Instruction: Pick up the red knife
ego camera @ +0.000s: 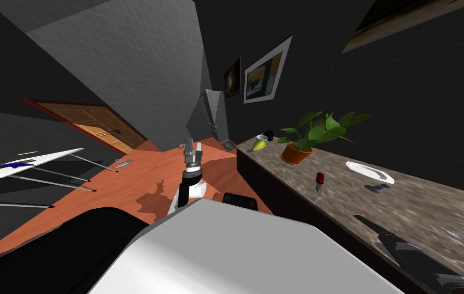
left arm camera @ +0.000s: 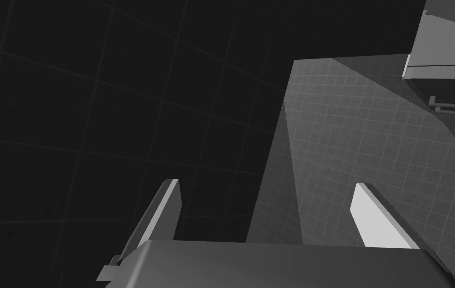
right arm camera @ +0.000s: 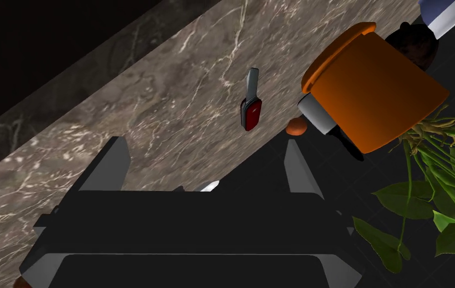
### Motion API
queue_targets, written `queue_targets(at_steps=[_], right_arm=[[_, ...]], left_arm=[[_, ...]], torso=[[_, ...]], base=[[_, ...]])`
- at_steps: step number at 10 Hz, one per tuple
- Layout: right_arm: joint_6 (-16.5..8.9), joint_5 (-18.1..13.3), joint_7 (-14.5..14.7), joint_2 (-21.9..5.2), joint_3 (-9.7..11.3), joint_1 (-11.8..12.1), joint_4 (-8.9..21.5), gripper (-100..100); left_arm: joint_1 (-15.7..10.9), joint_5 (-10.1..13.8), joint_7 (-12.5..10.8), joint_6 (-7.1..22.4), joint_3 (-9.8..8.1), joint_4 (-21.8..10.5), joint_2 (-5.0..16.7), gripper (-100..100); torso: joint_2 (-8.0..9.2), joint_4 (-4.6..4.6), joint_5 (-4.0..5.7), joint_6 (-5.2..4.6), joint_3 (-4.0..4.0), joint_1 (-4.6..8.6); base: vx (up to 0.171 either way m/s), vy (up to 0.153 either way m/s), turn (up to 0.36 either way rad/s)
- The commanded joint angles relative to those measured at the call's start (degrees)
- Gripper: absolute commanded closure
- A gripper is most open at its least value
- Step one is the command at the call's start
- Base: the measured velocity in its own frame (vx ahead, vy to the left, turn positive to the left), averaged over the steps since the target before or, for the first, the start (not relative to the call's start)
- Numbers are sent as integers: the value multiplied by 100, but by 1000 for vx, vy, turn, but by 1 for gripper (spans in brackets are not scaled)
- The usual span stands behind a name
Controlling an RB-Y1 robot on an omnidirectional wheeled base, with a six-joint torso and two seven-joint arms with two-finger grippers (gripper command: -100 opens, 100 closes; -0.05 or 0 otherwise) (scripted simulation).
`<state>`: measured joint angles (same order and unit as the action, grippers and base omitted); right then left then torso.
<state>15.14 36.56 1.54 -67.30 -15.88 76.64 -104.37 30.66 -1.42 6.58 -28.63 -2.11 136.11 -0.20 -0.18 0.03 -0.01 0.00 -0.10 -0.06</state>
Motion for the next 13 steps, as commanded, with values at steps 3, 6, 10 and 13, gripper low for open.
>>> queue_targets(at_steps=[3,6,10,13], right_arm=[[-128,387,57,-599,99,352,304,-100],[-204,560,94,-975,159,499,426,-100],[-350,889,172,-1513,309,763,655,-100],[-489,1193,255,-1974,492,986,864,-100]], left_arm=[[0,0,0,0,0,0,0,0],[0,0,0,0,0,0,0,0],[0,0,0,0,0,0,0,0],[1,0,0,0,-1,0,0,0]], torso=[[-3,1,1,0,-2,4],[-7,1,1,3,-4,3],[-9,2,2,2,-5,6],[-6,1,3,-3,-3,8]], base=[[48,11,155],[50,7,124],[56,-2,143],[57,-12,158]])
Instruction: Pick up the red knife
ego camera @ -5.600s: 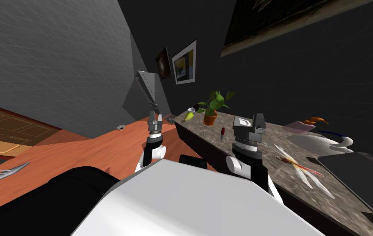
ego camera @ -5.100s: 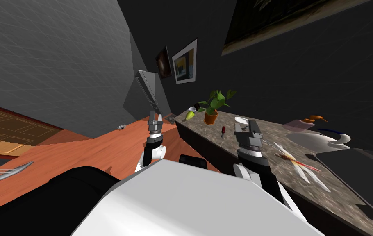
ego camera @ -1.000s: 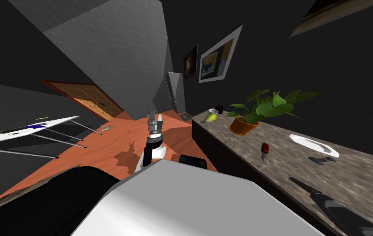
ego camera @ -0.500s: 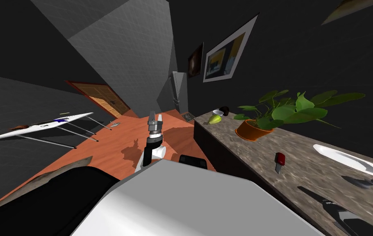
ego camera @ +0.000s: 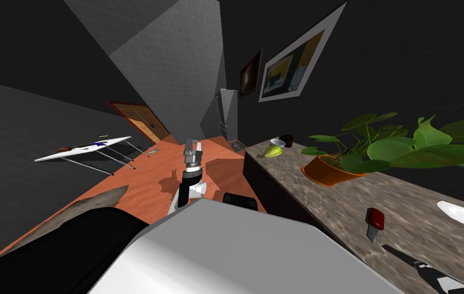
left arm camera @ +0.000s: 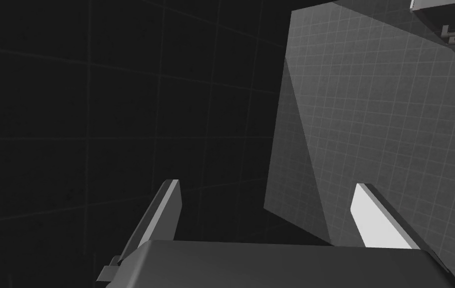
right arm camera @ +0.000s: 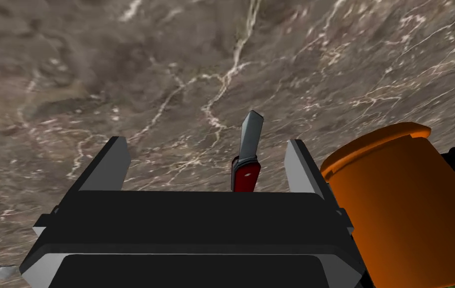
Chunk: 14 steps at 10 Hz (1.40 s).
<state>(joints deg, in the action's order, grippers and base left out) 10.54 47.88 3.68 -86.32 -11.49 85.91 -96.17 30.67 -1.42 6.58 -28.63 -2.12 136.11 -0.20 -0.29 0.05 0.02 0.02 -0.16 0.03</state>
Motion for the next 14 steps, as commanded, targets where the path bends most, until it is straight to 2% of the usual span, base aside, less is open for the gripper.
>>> queue_targets(at_steps=[1,4,5,7,8,9,10,12,13,14], right_arm=[[-94,201,83,-286,153,156,140,-100],[-219,456,166,-692,360,326,319,-100],[-219,456,166,-692,360,326,319,-100],[-329,670,244,-1013,564,463,473,-100],[-329,670,244,-1013,564,463,473,-100],[-419,834,309,-1263,745,565,594,-100],[-419,834,309,-1263,745,565,594,-100],[-500,974,369,-1474,924,650,693,-100],[-492,923,363,-1385,833,634,642,-100],[-503,932,369,-1397,834,642,646,0]], left_arm=[[0,0,0,0,0,0,0,0],[1,0,0,0,-1,0,0,0],[0,0,0,0,0,0,0,0],[0,0,0,0,0,0,0,0],[0,0,0,0,0,0,0,0],[1,0,0,0,-1,0,0,0],[0,0,0,0,0,0,0,0],[0,0,0,0,-1,0,0,0],[0,0,0,0,-1,0,0,0],[1,0,0,0,-1,0,0,0]], torso=[[0,0,0,0,0,0],[-7,2,2,-6,-4,7],[1,0,2,-3,0,7],[6,-1,1,-1,3,2],[-1,0,2,-3,-1,5],[4,-1,1,-9,2,1],[-1,0,2,-3,0,7],[12,-3,2,-7,7,5],[12,-3,1,-6,7,4],[18,-5,0,-11,10,-4]], base=[[84,-13,294],[75,-37,174],[40,-31,98],[57,-31,214],[56,-31,55],[68,-50,164],[48,-51,169],[27,-42,130],[17,-21,32],[0,0,0]])
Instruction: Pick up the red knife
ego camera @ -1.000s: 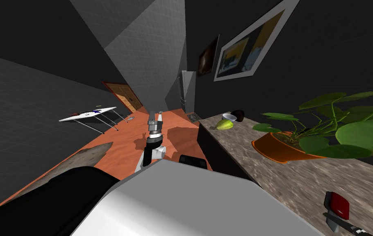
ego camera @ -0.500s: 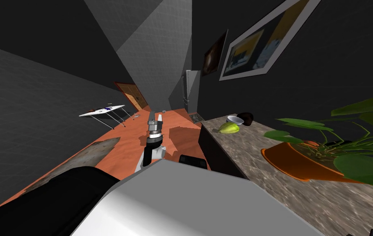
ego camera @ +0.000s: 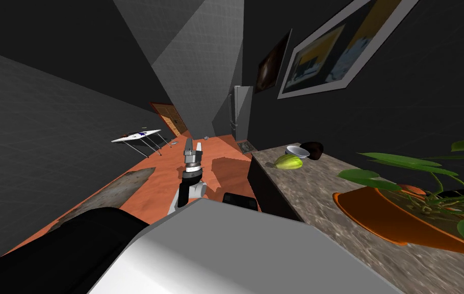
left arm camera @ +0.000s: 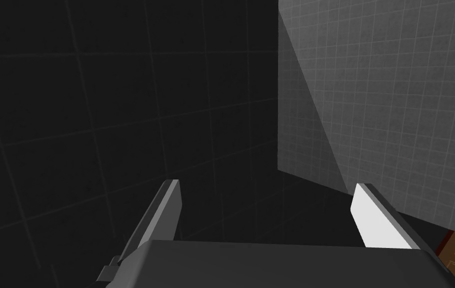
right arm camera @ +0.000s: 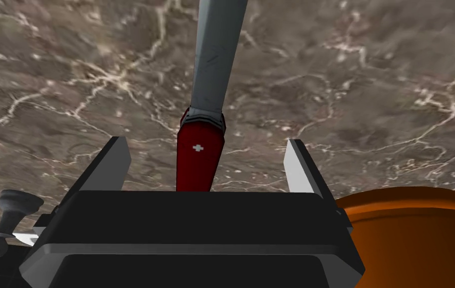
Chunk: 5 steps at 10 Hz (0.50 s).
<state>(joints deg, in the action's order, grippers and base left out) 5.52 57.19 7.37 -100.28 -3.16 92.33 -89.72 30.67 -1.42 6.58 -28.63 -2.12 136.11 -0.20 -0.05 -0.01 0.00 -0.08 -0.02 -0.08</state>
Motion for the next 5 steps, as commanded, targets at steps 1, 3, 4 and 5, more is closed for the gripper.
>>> queue_targets(at_steps=[1,3,4,5], right_arm=[[80,-143,-51,161,203,-147,125,-100],[241,-428,-153,482,556,-442,376,-100],[321,-571,-204,643,813,-589,501,-100],[321,-571,-204,643,813,-589,501,-100]], left_arm=[[0,0,0,0,0,0,0,0],[0,0,0,0,0,0,0,0],[0,0,0,0,0,0,0,0],[1,0,0,0,0,0,0,0]], torso=[[0,0,0,0,0,0],[-10,2,0,0,-5,-1],[-13,3,0,1,-7,-1],[-18,4,-1,0,-10,-2]], base=[[26,-5,82],[54,-6,110],[71,-4,87],[51,-5,24]])
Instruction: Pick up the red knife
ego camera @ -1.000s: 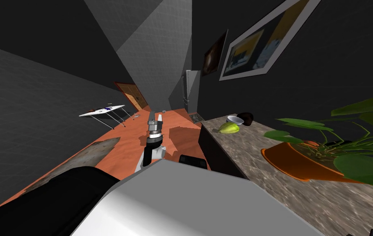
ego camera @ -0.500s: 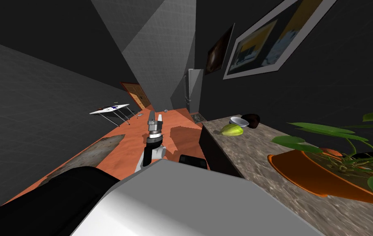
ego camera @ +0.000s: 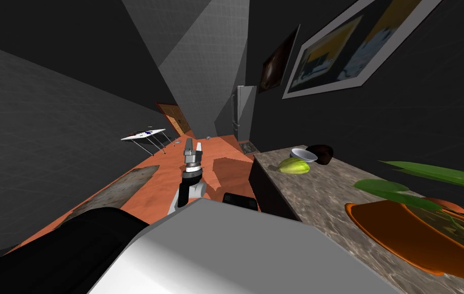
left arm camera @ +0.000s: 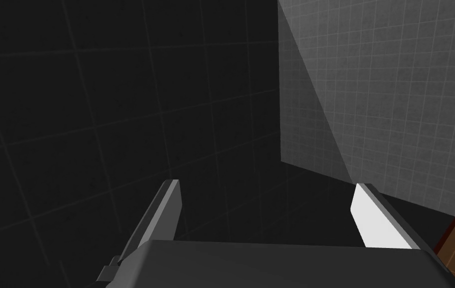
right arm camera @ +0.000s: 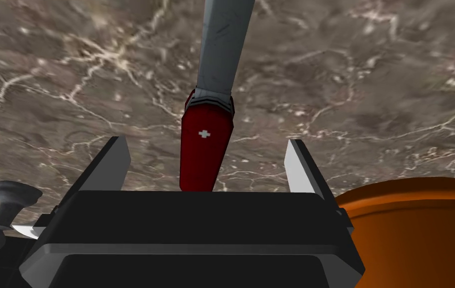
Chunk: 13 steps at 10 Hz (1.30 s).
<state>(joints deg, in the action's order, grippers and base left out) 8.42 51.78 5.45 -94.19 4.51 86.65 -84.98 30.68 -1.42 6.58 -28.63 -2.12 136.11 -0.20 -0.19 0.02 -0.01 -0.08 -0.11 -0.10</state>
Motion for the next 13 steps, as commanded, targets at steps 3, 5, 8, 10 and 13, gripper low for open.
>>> queue_targets(at_steps=[3,5,8,10,13], right_arm=[[192,-315,-114,356,452,-315,277,-100],[272,-457,-165,517,656,-462,402,-100],[433,-742,-267,838,996,-757,653,-100],[513,-885,-318,999,1265,-904,778,-100],[447,-842,-274,974,1192,-892,738,100]], left_arm=[[0,0,0,0,0,0,0,0],[0,0,0,0,0,0,0,0],[0,0,0,0,0,0,0,0],[0,0,0,0,0,0,0,0],[0,0,0,0,0,0,0,0]], torso=[[9,-2,0,0,5,-1],[5,-2,0,1,3,0],[7,-2,-1,0,4,-2],[10,-2,0,0,6,0],[17,-6,13,1,11,5]], base=[[29,-1,56],[45,-7,72],[35,-4,55],[28,-4,51],[5,-2,4]])
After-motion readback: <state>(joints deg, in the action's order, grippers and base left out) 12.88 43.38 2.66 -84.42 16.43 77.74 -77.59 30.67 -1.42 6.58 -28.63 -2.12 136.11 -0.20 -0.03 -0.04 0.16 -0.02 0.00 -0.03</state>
